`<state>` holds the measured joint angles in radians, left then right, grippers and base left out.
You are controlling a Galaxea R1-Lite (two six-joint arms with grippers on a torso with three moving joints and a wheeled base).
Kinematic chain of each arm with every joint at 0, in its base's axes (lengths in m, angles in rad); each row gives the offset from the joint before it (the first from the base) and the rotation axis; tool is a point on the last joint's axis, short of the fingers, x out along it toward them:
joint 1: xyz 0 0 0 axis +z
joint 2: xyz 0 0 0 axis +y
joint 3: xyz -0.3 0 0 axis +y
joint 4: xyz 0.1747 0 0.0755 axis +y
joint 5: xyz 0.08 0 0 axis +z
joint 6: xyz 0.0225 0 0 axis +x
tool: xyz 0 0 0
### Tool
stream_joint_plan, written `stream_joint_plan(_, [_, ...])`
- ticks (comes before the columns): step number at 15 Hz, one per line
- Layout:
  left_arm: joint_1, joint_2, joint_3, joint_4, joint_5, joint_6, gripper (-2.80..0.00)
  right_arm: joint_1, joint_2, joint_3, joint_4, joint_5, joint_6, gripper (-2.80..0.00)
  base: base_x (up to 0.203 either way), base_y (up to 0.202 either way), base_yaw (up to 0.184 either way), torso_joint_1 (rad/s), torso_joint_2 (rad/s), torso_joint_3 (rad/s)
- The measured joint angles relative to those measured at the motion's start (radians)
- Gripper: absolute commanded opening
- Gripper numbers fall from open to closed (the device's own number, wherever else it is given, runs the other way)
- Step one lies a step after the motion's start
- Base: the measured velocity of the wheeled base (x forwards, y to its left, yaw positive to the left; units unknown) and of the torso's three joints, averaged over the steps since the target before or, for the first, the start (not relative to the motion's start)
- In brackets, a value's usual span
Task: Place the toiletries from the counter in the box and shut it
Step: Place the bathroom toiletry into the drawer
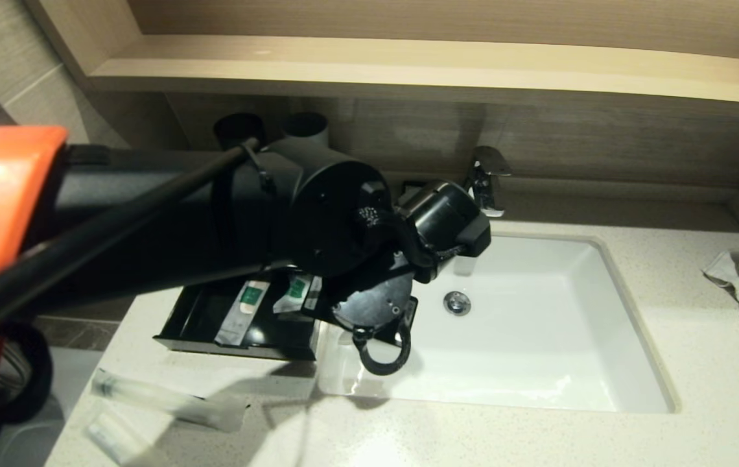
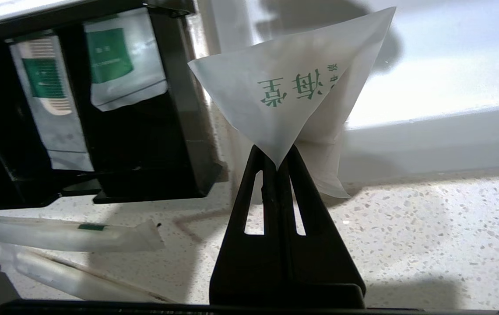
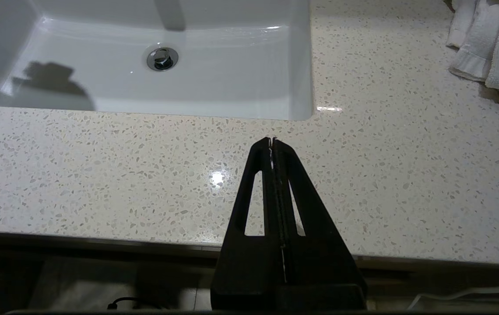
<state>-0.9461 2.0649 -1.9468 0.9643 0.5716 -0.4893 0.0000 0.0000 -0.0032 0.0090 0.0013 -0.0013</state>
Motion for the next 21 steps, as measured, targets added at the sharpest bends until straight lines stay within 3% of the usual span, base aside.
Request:
stream_joint_plan(14, [0.206,-0.041,0.000,0.075,0.012,0.005,-2.80,0.000,0.000,0.000,0.000,0.000,0.000,-2.80,0.000,0.000,0.000,0.000,0.00,0.000])
stream_joint_plan(21, [0.224,-0.048,0.001,0.124,-0.039,-0.003,-2.80,0.000,0.000,0.000,0.000,0.000,0.000,-2.80,0.000,0.000,0.000,0.000,0.00,0.000])
